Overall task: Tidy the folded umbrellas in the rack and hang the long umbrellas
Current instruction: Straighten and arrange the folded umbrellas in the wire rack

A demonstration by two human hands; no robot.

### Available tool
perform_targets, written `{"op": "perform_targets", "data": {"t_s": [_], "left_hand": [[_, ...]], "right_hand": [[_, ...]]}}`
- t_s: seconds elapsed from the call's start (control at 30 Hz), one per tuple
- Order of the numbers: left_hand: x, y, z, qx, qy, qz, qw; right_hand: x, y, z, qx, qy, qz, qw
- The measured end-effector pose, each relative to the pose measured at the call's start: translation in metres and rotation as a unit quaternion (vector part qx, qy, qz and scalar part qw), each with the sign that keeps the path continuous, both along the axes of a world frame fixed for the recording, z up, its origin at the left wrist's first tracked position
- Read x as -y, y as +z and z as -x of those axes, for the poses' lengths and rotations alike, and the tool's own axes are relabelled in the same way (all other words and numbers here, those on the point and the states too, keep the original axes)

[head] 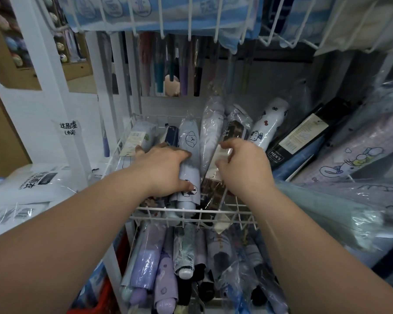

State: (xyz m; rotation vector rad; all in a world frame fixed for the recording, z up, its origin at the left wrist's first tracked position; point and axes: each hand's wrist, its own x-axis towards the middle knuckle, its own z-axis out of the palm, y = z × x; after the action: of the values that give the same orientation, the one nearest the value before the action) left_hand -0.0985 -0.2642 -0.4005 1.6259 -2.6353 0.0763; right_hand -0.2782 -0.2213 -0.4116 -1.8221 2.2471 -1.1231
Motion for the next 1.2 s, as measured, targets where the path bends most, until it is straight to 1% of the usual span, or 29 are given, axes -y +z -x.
{"op": "perform_targets", "data": {"t_s": [0.07,0.13,0.23,0.33,0.4,0.47,0.53,0.6,0.73,0.8,0.83,0.87,0.93,1.0,1.1,1.2], "left_hand": [[0.0,-0.001,0.0,-0.017,-0.004,-0.011,1.0],[-0.001,-0.002,0.0,-0.032,-0.017,-0.027,0.999],[-0.002,-0.003,0.003,-0.027,-0.048,-0.052,0.997],[-0.005,-0.005,0.003,-0.027,-0.045,-0.072,0.996],[-0.008,-0.007,0.005,-0.028,-0.041,-0.074,0.996],[-0.009,-0.006,0.008,-0.034,-0.038,-0.08,0.995],[-0.01,-0.002,0.011,-0.034,-0.04,-0.092,0.994],[-0.01,0.001,0.011,-0.032,-0.056,-0.101,0.993],[-0.009,0.005,0.011,-0.007,-0.103,-0.114,0.988],[-0.009,0.003,0.013,0.021,-0.113,-0.111,0.987],[-0.008,0.001,0.013,0.035,-0.117,-0.103,0.987],[-0.008,0.0,0.012,0.046,-0.12,-0.094,0.987],[-0.007,-0.002,0.009,0.05,-0.122,-0.08,0.988],[-0.008,-0.001,0.005,0.031,-0.121,-0.078,0.989],[-0.005,0.0,-0.004,-0.013,-0.127,-0.074,0.989],[-0.002,-0.001,-0.015,-0.041,-0.135,-0.088,0.986]], "right_hand": [[-0.007,0.0,0.004,-0.042,-0.002,-0.068,0.997],[-0.01,-0.006,0.007,-0.06,0.015,-0.138,0.988],[-0.013,-0.014,0.004,-0.007,0.062,-0.203,0.977],[-0.009,-0.017,-0.002,0.022,0.071,-0.221,0.972],[-0.007,-0.015,-0.005,0.027,0.075,-0.208,0.975],[-0.009,-0.008,-0.002,0.02,0.074,-0.177,0.981],[-0.011,0.004,0.007,-0.021,0.063,-0.147,0.987],[-0.013,0.015,0.018,-0.077,0.048,-0.154,0.984],[-0.019,0.024,0.026,-0.174,0.011,-0.203,0.963],[-0.025,0.028,0.018,-0.261,-0.023,-0.179,0.948],[-0.026,0.029,0.013,-0.303,-0.025,-0.158,0.94],[-0.027,0.029,0.008,-0.342,-0.008,-0.142,0.929],[-0.025,0.024,-0.002,-0.404,0.064,-0.159,0.899],[-0.021,0.017,-0.003,-0.427,0.123,-0.196,0.874],[-0.014,0.014,-0.001,-0.396,0.16,-0.21,0.879],[-0.006,0.012,-0.005,-0.405,0.174,-0.203,0.874]]}}
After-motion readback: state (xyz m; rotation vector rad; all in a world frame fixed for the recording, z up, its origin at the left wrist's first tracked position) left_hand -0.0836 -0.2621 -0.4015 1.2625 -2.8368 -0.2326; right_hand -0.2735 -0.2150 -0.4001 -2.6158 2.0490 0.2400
